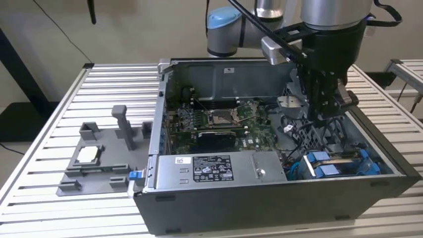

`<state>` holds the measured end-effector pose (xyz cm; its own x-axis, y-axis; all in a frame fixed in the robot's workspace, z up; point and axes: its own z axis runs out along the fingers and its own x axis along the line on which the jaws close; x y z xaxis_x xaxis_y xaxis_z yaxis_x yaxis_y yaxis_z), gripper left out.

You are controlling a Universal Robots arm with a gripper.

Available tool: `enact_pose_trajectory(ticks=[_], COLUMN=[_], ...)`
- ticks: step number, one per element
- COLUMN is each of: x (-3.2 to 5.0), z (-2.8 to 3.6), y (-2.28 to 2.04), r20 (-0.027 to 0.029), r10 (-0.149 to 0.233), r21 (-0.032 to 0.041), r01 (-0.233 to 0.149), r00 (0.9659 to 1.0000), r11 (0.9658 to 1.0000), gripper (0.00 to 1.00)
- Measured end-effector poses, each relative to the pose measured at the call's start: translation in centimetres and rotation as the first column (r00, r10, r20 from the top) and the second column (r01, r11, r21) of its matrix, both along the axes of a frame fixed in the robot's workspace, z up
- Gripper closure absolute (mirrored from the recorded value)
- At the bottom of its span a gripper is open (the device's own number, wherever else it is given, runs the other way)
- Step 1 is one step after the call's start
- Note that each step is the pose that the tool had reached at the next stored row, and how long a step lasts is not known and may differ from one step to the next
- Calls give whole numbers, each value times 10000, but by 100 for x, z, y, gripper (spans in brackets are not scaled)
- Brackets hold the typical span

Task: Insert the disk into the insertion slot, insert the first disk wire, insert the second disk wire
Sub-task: 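Insert the second disk wire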

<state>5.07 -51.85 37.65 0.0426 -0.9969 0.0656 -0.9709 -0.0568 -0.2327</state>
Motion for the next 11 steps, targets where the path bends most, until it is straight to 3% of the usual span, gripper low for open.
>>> enact_pose_trajectory(ticks=[11], x=[-2], z=[-40], y=[19], r20=[36], r10=[92], r21=[-10], r01=[-91], r00=[10000], r11=[10000], gripper=[73])
